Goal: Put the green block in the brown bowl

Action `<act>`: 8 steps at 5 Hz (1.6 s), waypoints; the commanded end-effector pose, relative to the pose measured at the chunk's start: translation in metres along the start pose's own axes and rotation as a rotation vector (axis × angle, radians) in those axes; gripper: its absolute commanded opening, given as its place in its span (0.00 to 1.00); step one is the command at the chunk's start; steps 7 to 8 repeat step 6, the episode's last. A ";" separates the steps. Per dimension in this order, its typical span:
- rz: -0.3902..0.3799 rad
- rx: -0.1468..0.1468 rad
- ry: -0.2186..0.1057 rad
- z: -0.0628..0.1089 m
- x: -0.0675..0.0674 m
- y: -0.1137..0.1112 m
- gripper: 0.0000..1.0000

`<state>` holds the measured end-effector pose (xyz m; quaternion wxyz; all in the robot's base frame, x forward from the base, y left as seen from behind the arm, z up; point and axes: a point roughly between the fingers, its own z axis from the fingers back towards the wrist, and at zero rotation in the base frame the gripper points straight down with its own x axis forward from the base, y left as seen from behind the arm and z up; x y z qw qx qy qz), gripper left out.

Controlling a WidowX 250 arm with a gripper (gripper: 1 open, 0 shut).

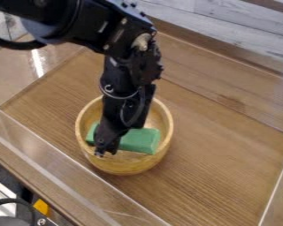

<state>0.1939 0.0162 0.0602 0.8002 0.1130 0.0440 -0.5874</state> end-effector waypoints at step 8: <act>0.019 0.013 -0.003 0.003 0.009 0.009 0.00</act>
